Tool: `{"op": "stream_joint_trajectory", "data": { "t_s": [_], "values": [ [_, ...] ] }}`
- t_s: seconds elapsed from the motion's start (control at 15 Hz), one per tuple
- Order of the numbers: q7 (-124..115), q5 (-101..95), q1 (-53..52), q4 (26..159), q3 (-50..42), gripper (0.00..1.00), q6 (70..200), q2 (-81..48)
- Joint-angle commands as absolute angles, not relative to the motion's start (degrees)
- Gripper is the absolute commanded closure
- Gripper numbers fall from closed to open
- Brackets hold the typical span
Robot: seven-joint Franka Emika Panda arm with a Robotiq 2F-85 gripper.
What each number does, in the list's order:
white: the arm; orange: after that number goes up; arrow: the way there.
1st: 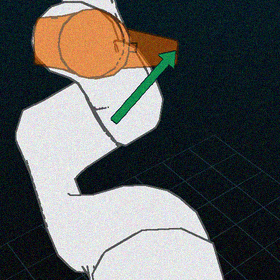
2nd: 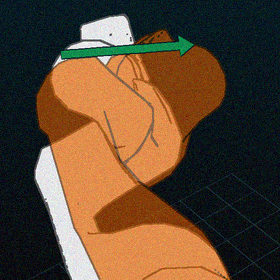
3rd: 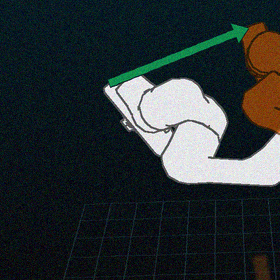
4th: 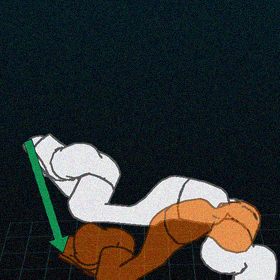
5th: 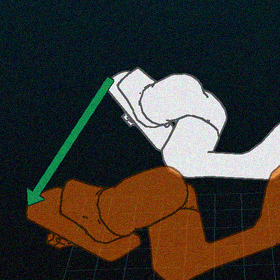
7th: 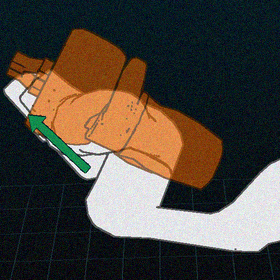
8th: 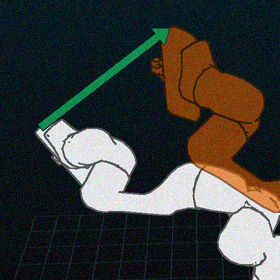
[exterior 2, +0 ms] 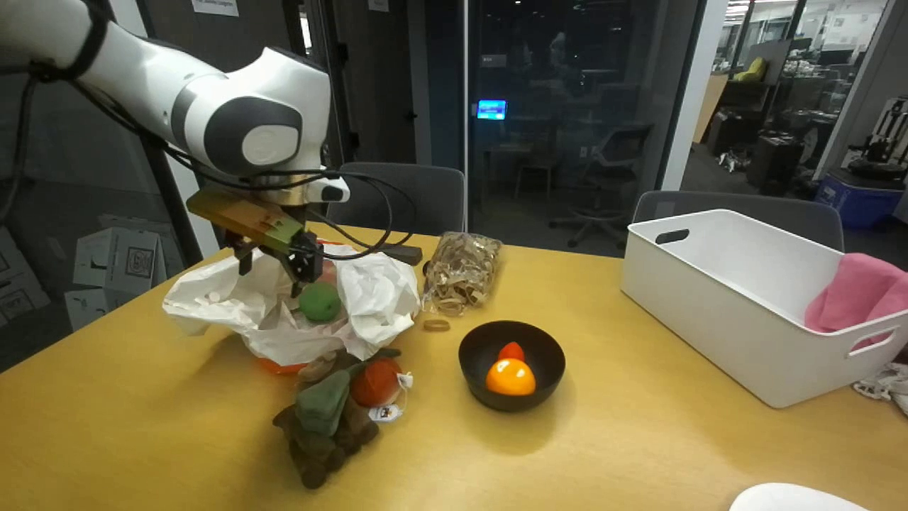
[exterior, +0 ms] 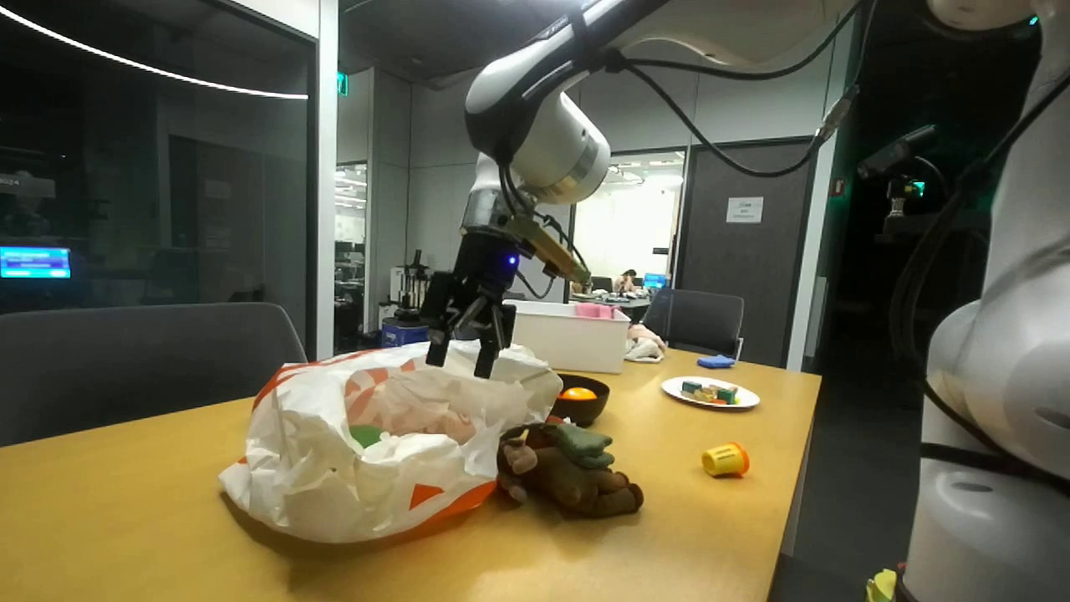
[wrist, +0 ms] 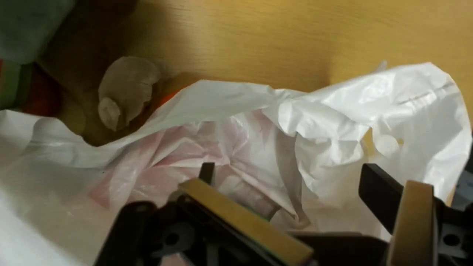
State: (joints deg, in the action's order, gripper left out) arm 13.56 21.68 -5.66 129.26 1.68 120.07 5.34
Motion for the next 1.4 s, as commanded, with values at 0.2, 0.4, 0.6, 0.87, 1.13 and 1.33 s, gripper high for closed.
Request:
{"op": "stream_joint_trajectory", "data": {
  "t_s": [0.2, 0.4, 0.6, 0.87, 1.13, 1.33],
  "values": [
    [24.3, 21.6, -5.6, 121.9, 3.9, 0.00, 123.0, -7.0],
    [26.0, 19.3, -5.9, 120.7, 6.0, 0.00, 131.4, -10.1],
    [28.4, 19.5, -5.3, 120.3, 7.9, 0.00, 139.4, -12.9],
    [34.4, 18.2, -3.8, 120.2, 9.6, 0.00, 146.5, -16.1],
    [38.1, 14.3, -2.7, 119.9, 10.8, 0.00, 150.3, -18.7],
    [40.8, 14.9, -1.2, 119.4, 12.7, 0.16, 151.0, -20.0]
  ]
}}
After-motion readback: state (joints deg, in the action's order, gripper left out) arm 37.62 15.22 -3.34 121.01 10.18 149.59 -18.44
